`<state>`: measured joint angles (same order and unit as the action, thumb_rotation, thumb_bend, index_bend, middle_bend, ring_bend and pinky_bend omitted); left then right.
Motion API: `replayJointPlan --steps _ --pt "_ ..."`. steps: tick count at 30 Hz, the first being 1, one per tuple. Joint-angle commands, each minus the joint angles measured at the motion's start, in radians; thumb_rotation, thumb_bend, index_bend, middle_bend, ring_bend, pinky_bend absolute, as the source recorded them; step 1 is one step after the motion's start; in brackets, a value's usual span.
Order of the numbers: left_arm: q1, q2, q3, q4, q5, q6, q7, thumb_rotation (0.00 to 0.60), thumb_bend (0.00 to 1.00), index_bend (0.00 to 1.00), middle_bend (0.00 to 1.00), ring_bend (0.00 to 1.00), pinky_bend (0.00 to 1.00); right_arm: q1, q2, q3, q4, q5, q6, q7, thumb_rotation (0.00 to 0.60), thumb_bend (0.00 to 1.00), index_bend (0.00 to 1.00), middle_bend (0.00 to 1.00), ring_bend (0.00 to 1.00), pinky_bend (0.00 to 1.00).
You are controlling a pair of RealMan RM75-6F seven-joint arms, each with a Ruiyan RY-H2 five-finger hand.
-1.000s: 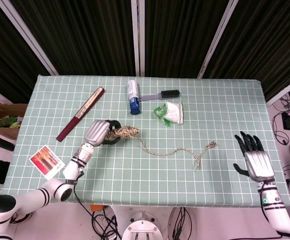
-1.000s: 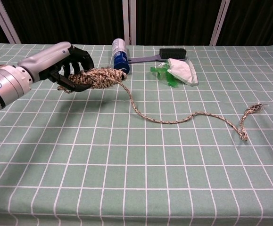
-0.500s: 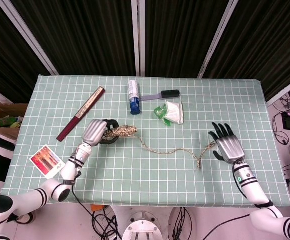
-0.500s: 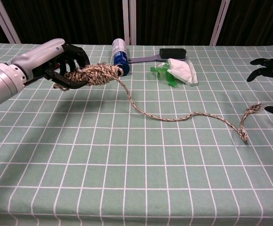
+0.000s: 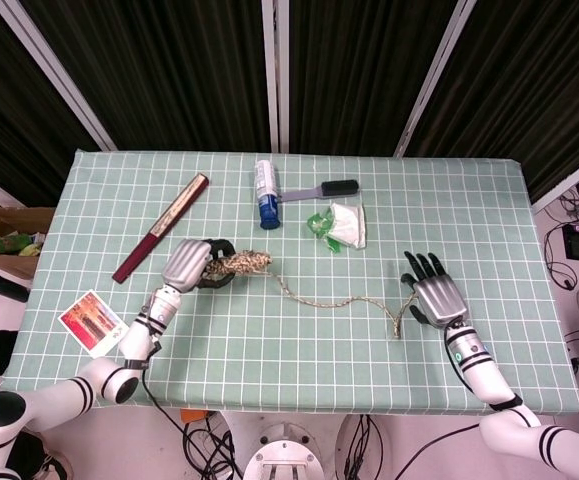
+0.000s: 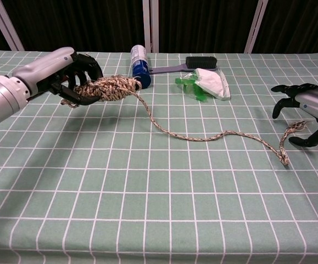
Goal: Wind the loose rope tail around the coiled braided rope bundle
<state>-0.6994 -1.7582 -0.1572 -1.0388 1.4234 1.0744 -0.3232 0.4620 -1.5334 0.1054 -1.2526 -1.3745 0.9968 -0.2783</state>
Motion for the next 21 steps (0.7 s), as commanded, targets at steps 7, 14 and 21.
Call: replayJointPlan --steps 7,14,21 --pt "0.0 -0.003 0.0 0.004 -0.004 -0.004 0.005 0.6 0.43 0.65 0.64 0.54 0.64 0.009 -0.023 -0.01 0.043 -0.007 0.01 0.052 0.6 0.28 0.43 0.0 0.0 0.0" --pt "-0.002 -0.001 -0.003 0.002 -0.009 -0.008 0.008 0.6 0.44 0.65 0.64 0.54 0.64 0.011 -0.032 -0.016 0.064 0.0 0.013 0.058 0.6 0.32 0.44 0.0 0.0 0.0" --pt "0.001 -0.002 0.0 0.006 -0.01 -0.011 0.004 0.6 0.44 0.65 0.64 0.54 0.64 0.013 -0.038 -0.017 0.082 0.016 0.01 0.049 0.6 0.33 0.46 0.0 0.0 0.0"
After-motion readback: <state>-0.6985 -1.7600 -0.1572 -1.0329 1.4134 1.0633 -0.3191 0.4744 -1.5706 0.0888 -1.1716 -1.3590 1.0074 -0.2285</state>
